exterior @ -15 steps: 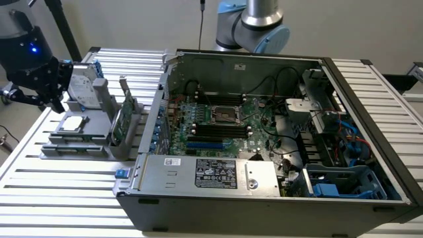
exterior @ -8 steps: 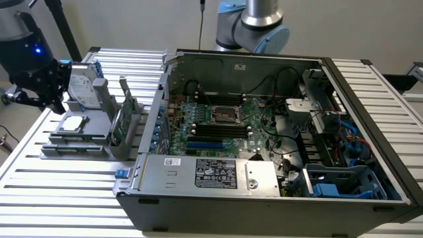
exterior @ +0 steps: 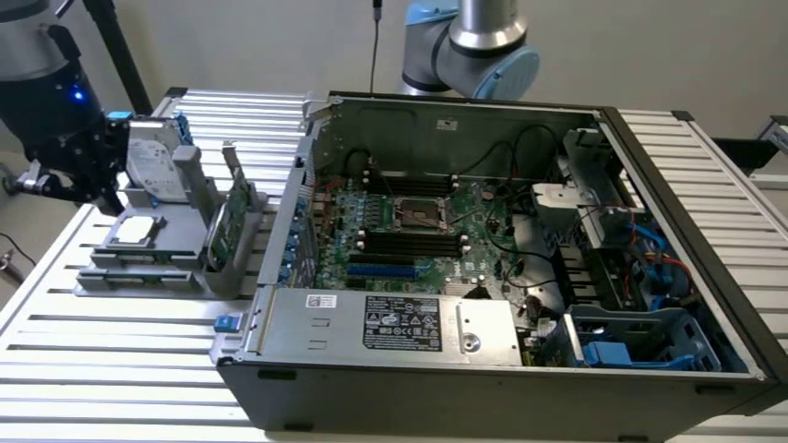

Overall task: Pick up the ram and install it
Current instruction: 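Pick up the ram and move it above insertion slot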

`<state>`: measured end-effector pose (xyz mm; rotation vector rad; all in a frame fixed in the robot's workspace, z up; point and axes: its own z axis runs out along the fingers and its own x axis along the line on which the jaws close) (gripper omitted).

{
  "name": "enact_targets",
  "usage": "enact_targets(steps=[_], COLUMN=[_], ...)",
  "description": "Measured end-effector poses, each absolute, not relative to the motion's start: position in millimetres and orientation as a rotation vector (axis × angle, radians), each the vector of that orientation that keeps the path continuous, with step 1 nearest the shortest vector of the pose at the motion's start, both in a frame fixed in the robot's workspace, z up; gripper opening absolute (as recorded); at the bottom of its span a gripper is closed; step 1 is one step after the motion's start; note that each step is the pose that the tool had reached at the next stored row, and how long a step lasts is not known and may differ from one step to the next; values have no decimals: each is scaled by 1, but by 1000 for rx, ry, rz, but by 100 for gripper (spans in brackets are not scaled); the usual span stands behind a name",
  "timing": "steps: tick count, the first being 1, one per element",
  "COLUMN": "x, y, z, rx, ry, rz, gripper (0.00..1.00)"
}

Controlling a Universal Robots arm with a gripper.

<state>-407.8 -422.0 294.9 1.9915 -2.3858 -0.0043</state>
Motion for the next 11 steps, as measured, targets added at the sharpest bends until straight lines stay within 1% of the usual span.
enact_targets(steps=[5,11], x=[-408,-408], y=[-424,-435], z=[293,286], rx=[2066,2091], ry=[-2322,-2300], rz=[-3,-3], gripper=[11,11])
